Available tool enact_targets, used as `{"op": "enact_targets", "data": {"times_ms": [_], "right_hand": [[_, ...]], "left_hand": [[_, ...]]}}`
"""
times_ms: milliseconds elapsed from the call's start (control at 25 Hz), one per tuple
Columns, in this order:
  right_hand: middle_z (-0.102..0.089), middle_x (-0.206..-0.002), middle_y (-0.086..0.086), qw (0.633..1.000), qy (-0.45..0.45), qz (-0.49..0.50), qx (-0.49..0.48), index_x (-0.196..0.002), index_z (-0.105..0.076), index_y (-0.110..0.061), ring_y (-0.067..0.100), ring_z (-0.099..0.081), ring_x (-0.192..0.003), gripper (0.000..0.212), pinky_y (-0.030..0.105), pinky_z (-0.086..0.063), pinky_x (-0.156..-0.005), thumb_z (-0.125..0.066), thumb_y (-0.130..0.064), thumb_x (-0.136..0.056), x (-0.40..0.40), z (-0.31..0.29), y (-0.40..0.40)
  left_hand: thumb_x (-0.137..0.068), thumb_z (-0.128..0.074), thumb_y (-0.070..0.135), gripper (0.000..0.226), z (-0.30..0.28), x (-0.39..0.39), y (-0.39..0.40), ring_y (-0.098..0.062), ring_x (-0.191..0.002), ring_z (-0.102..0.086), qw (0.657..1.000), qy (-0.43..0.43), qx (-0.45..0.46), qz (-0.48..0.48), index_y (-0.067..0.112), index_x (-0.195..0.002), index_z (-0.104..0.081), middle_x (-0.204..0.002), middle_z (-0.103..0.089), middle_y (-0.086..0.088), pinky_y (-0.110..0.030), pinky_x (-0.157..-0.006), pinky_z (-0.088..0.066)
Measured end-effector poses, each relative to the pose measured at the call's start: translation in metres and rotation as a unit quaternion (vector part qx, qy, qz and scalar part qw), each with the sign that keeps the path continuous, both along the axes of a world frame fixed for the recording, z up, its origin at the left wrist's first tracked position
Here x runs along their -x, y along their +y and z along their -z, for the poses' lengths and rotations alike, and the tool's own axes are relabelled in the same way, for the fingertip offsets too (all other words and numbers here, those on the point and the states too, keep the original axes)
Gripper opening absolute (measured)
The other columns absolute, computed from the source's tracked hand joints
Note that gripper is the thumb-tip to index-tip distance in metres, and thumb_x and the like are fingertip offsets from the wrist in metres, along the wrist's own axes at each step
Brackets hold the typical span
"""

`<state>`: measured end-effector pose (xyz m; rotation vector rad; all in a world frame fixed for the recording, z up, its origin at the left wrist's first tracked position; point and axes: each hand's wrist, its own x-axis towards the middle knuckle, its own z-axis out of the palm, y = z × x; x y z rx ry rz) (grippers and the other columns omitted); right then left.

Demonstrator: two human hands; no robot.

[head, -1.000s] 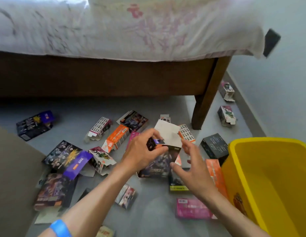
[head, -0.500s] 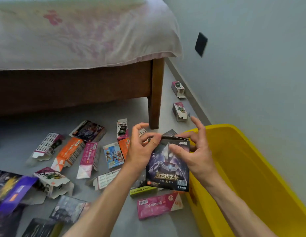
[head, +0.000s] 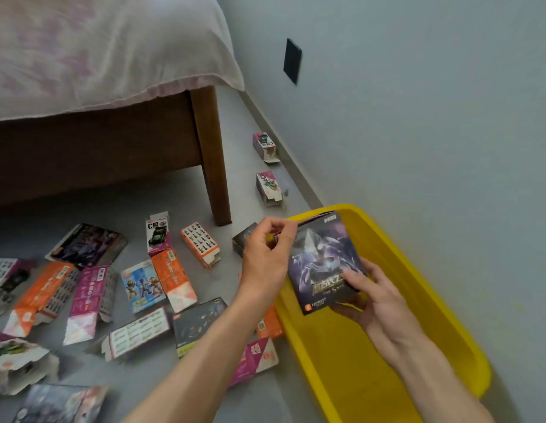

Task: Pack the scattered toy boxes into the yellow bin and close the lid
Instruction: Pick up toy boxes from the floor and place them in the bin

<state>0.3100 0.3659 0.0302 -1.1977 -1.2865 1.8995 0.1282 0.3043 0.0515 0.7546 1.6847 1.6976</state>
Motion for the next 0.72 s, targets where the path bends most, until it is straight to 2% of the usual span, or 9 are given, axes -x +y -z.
{"op": "enact_targets", "data": {"times_ms": [80,160,240,320,400,480,520,600,720], "right_hand": [[-0.064,-0.127,-0.012,0.984,-0.09,-0.025,-0.15,-0.139,-0.047,-0.037,0.007,-0.065,-0.107,0.084,0.031,-0.054,-0.079,-0.09,-0.035,-0.067,-0.01,0.001,0.013],[-0.054,-0.134,-0.017,0.955,-0.117,-0.111,-0.248,-0.135,-0.046,-0.048,0.003,-0.058,-0.117,0.083,0.025,-0.055,-0.085,-0.089,-0.038,-0.064,-0.013,-0.005,0.03],[-0.061,-0.122,-0.011,0.923,-0.16,-0.206,-0.283,-0.116,-0.057,-0.049,0.011,-0.062,-0.107,0.064,0.022,-0.054,-0.081,-0.084,-0.039,-0.06,-0.012,-0.009,0.044],[-0.066,-0.104,-0.007,0.909,-0.209,-0.202,-0.297,-0.103,-0.06,-0.041,0.018,-0.064,-0.091,0.054,0.03,-0.054,-0.075,-0.088,-0.031,-0.059,-0.014,0.0,0.054],[-0.064,-0.097,-0.002,0.895,-0.287,-0.099,-0.327,-0.098,-0.057,-0.034,0.021,-0.061,-0.084,0.051,0.035,-0.049,-0.071,-0.09,-0.023,-0.061,-0.021,0.014,0.058],[-0.058,-0.098,0.0,0.862,-0.362,0.002,-0.355,-0.098,-0.051,-0.029,0.022,-0.057,-0.083,0.049,0.033,-0.041,-0.066,-0.086,-0.021,-0.064,-0.028,0.03,0.06],[-0.055,-0.1,0.001,0.844,-0.383,0.018,-0.375,-0.099,-0.05,-0.024,0.024,-0.056,-0.083,0.048,0.033,-0.039,-0.064,-0.084,-0.02,-0.066,-0.026,0.039,0.058],[-0.051,-0.104,0.004,0.813,-0.404,0.016,-0.419,-0.1,-0.05,-0.016,0.03,-0.057,-0.084,0.045,0.033,-0.038,-0.062,-0.083,-0.018,-0.069,-0.014,0.058,0.054],[-0.05,-0.108,0.009,0.824,-0.377,0.033,-0.422,-0.101,-0.05,-0.014,0.035,-0.058,-0.087,0.04,0.038,-0.045,-0.063,-0.081,-0.018,-0.075,0.017,0.074,0.052]], "left_hand": [[-0.093,-0.067,0.027,0.008,0.006,0.002,0.001,-0.014,-0.098,-0.062,0.987,0.114,-0.03,0.104,0.031,-0.087,-0.064,-0.098,-0.064,0.003,-0.038,-0.083,-0.055],[-0.091,-0.07,0.02,0.008,0.011,0.004,0.002,-0.007,-0.104,-0.056,0.954,0.213,-0.032,0.208,0.021,-0.092,-0.062,-0.109,-0.06,0.0,-0.03,-0.087,-0.052],[-0.09,-0.071,0.021,0.014,0.012,0.002,0.004,-0.01,-0.109,-0.055,0.936,0.237,0.006,0.26,0.014,-0.096,-0.06,-0.115,-0.057,-0.002,-0.036,-0.089,-0.053],[-0.093,-0.066,0.032,0.02,0.016,0.0,0.004,-0.012,-0.113,-0.052,0.919,0.265,0.045,0.29,0.021,-0.108,-0.057,-0.122,-0.054,0.002,-0.042,-0.092,-0.051],[-0.092,-0.057,0.055,0.039,0.026,0.013,-0.001,-0.009,-0.124,-0.045,0.853,0.365,0.12,0.352,0.036,-0.125,-0.05,-0.137,-0.048,0.01,-0.044,-0.112,-0.037],[-0.082,-0.048,0.079,0.06,0.034,0.033,-0.012,-0.009,-0.124,-0.044,0.727,0.495,0.2,0.432,0.038,-0.126,-0.054,-0.132,-0.055,0.012,-0.035,-0.121,-0.011],[-0.075,-0.046,0.087,0.067,0.036,0.042,-0.019,-0.01,-0.116,-0.046,0.674,0.539,0.22,0.454,0.038,-0.119,-0.061,-0.122,-0.06,0.014,-0.029,-0.117,-0.013],[-0.067,-0.043,0.094,0.076,0.037,0.05,-0.032,-0.01,-0.101,-0.044,0.638,0.572,0.241,0.455,0.035,-0.109,-0.068,-0.108,-0.063,0.018,-0.03,-0.1,-0.029],[-0.069,-0.033,0.094,0.08,0.038,0.044,-0.05,-0.009,-0.093,-0.047,0.636,0.603,0.232,0.422,0.031,-0.101,-0.07,-0.101,-0.066,0.014,-0.033,-0.093,-0.029]]}}
